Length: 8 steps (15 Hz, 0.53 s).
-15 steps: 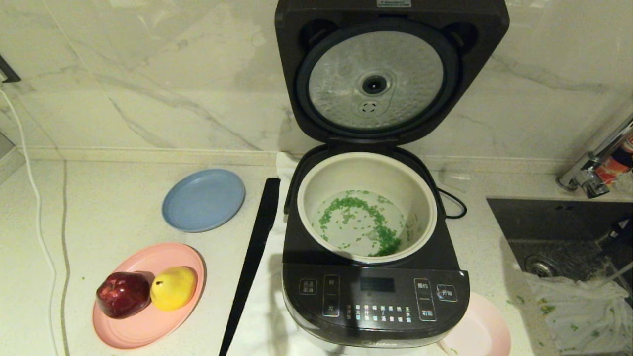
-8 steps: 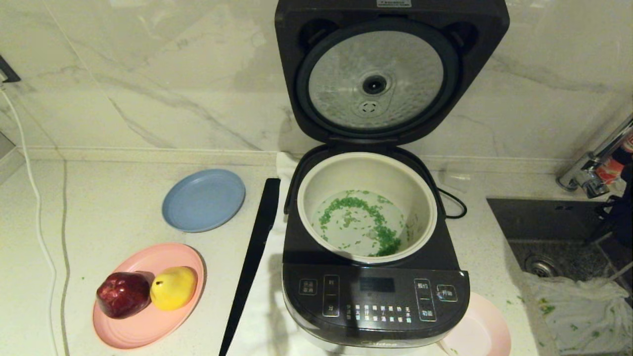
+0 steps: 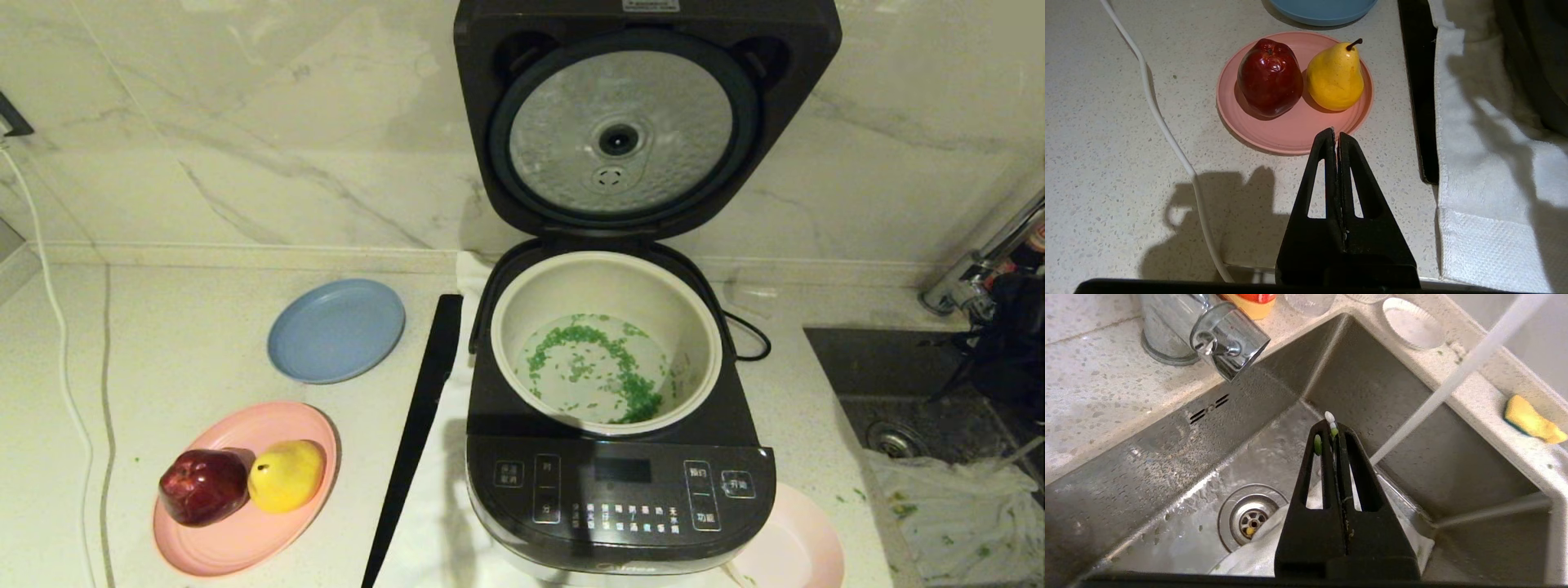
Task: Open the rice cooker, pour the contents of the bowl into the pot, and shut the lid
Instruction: Turn off the tap
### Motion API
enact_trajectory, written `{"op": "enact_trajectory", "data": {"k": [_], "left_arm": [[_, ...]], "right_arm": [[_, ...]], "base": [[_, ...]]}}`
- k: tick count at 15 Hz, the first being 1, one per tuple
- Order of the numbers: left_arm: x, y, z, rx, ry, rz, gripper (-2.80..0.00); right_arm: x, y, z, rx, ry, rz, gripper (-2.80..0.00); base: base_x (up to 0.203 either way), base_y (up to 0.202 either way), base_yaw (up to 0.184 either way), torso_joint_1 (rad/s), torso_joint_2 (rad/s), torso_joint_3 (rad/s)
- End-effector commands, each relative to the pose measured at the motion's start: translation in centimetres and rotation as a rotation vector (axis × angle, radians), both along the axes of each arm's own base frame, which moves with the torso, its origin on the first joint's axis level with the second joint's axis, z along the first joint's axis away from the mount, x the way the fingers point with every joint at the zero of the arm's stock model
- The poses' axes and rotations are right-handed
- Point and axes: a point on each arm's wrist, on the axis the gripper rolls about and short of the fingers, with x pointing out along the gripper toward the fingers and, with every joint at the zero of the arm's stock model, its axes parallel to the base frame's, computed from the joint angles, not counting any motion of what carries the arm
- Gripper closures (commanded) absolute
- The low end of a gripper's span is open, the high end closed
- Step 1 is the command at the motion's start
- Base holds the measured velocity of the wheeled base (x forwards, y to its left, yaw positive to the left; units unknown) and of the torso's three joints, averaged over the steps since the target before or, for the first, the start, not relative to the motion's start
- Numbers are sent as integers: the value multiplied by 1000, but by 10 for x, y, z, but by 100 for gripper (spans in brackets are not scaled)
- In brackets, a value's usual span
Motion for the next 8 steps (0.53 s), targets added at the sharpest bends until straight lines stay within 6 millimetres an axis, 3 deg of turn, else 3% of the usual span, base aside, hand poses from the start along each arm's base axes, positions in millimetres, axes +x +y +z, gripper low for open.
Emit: {"op": "enact_trajectory", "data": {"k": [1,8], "left_arm": [[0,0,0,0,-1,0,0],[0,0,0,0,-1,0,0]], "right_arm": [[11,-3,-7,-2,-3,-8,0],[43,-12,-4,-50,-37,-21,0]], "base": [[0,0,0,0,0,0],[0,0,0,0,0,0]]}}
